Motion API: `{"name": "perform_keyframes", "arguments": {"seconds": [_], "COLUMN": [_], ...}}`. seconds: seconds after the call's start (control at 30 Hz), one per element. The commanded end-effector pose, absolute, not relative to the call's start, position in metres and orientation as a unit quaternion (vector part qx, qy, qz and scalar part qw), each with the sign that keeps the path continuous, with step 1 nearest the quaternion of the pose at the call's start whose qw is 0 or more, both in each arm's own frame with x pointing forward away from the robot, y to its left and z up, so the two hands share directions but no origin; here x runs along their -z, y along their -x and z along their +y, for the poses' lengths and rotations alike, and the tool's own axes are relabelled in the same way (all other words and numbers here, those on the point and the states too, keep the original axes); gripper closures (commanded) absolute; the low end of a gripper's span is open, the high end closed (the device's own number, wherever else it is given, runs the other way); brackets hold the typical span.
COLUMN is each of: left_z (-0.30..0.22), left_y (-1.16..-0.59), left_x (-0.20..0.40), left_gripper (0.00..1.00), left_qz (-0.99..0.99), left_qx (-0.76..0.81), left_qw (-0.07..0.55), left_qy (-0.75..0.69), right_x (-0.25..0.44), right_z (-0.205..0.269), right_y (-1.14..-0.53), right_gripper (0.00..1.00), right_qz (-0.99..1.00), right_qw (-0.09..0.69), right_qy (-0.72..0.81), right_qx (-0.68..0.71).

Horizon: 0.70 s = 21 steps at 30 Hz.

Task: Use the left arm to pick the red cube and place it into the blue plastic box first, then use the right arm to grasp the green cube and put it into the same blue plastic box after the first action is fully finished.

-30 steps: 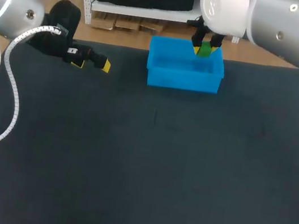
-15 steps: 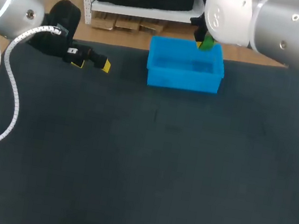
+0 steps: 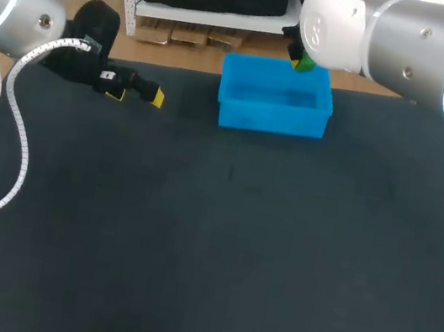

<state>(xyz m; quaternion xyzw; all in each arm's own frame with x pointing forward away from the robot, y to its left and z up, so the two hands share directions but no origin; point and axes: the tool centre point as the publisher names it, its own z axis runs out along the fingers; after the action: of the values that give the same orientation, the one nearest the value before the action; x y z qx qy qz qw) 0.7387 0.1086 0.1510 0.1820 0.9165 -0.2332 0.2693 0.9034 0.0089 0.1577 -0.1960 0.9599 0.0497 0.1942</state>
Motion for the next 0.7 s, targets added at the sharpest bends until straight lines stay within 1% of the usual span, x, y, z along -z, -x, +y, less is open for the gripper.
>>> {"name": "perform_keyframes", "arguments": {"seconds": [0.03,0.33,0.7], "left_z": [0.11,0.11,0.11], "left_y": [-0.738,-0.738,-0.738], "left_x": [-0.15,-0.15,-0.15], "left_gripper": [0.0,0.0,0.0], "left_qz": [0.915,0.915,0.915], "left_qx": [0.236,0.236,0.236], "left_qw": [0.271,0.271,0.271], "left_qy": [-0.184,-0.184,-0.184], "right_x": [-0.154,-0.152,-0.155], "right_z": [0.016,0.027,0.025], "right_y": [-0.921,-0.938,-0.956], "right_gripper": [1.0,1.0,1.0], "right_qz": [0.961,0.958,0.956], "right_qw": [0.184,0.186,0.194], "right_qy": [0.199,0.212,0.219], "right_qx": [-0.047,-0.04,-0.03]}}
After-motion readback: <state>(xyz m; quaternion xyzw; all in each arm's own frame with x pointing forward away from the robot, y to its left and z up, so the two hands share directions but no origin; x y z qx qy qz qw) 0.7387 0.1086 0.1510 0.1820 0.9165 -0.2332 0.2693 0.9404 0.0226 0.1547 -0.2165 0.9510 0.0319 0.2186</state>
